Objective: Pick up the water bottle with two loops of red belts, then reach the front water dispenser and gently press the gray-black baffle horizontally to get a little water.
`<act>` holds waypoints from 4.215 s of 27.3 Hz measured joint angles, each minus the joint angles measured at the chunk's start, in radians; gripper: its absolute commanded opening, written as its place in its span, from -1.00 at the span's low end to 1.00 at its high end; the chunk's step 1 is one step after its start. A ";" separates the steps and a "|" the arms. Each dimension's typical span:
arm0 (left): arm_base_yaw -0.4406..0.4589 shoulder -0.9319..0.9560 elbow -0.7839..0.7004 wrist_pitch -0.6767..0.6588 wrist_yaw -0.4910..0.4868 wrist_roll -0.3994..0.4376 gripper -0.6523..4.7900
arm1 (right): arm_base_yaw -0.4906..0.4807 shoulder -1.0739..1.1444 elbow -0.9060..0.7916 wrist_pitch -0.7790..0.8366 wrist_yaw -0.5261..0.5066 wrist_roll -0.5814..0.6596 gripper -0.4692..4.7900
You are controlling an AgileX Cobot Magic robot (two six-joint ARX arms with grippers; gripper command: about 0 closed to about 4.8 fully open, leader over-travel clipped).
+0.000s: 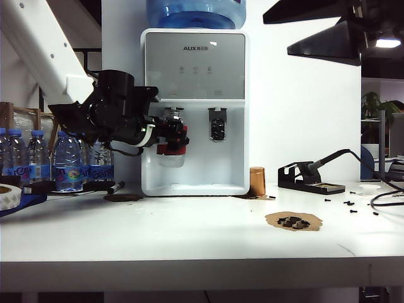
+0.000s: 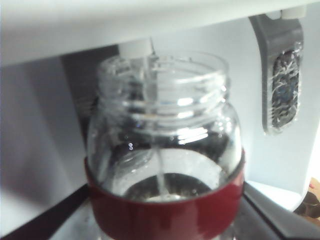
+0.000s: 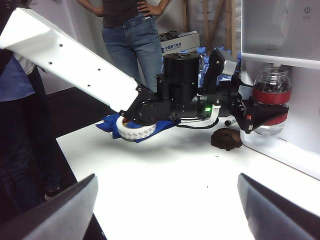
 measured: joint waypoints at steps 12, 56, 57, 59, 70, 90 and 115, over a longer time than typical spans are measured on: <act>0.000 0.000 0.000 0.000 0.000 0.000 -0.78 | 0.000 0.000 0.000 0.000 0.000 0.000 1.00; -0.199 -0.296 -0.608 0.190 0.246 -0.077 -0.78 | 0.000 -0.050 0.000 -0.090 -0.026 0.012 1.00; -0.217 -0.294 -0.611 0.190 0.240 -0.077 -0.78 | 0.000 -0.050 0.000 -0.092 -0.026 0.011 1.00; -0.227 -0.285 -0.611 0.197 0.239 -0.077 -0.78 | 0.000 -0.050 0.000 -0.094 -0.011 0.011 1.00; -0.224 -0.183 -0.612 0.290 0.192 -0.076 -0.78 | -0.001 -0.050 0.000 -0.137 0.138 -0.031 1.00; -0.205 -0.187 -0.672 0.339 0.198 -0.014 -0.78 | -0.001 -0.076 0.000 -0.244 0.282 -0.098 1.00; -0.186 -0.091 -0.679 0.329 0.203 0.052 0.84 | -0.001 -0.108 0.000 -0.244 0.299 -0.117 1.00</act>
